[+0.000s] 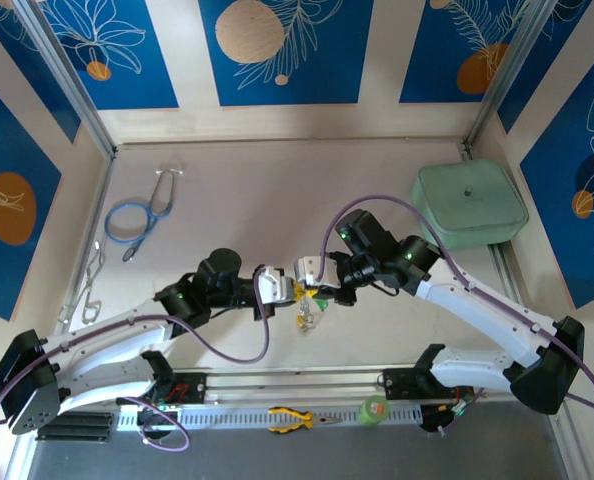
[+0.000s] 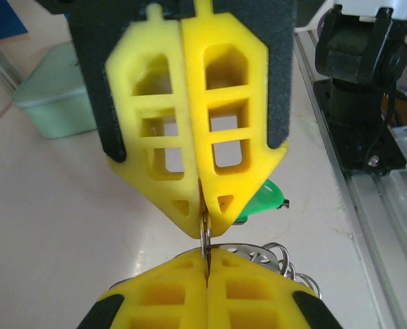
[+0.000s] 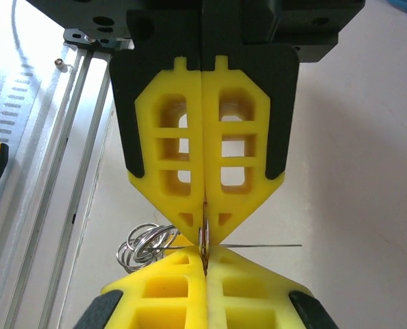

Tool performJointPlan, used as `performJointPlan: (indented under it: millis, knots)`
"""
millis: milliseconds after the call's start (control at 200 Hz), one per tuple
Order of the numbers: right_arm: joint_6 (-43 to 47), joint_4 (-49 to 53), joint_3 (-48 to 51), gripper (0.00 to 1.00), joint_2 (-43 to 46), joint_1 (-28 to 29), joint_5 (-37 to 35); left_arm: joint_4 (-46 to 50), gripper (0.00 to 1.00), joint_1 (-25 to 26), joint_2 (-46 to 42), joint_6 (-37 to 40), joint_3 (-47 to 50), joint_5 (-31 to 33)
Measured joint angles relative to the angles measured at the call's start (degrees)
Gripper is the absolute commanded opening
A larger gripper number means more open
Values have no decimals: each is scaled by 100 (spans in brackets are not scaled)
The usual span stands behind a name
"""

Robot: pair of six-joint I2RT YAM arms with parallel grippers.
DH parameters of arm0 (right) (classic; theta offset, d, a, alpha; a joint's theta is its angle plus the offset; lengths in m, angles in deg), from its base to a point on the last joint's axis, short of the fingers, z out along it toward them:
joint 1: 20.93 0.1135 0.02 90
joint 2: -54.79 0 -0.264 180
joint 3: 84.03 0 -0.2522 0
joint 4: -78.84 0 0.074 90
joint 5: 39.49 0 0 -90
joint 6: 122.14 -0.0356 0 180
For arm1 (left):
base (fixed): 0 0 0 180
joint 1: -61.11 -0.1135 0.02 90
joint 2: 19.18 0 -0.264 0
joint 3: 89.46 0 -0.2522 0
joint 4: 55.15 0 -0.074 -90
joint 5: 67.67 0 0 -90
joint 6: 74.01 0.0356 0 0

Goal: Put the keys on the keyring

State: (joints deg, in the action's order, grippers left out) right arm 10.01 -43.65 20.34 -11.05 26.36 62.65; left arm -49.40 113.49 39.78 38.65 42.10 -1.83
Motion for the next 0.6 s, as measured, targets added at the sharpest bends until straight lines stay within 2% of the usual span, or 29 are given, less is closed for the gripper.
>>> performJointPlan:
  millis: [35,100,155,315,600]
  knots:
    - [-13,-2,0,2,4,-7,7,-7,0,2,0,-9,0,0]
    - [-101,-92,66,23,59,-90,105,-66,0,0,0,-31,11,0]
    - [-240,-374,284,30,212,-321,446,-258,0,2,0,-76,55,-2]
    - [-970,-1331,1141,32,909,-1102,1462,-1097,0,2,4,-396,389,-103]
    - [-1180,-1720,1381,29,975,-1176,2227,-1888,0,2,131,-741,636,-306]
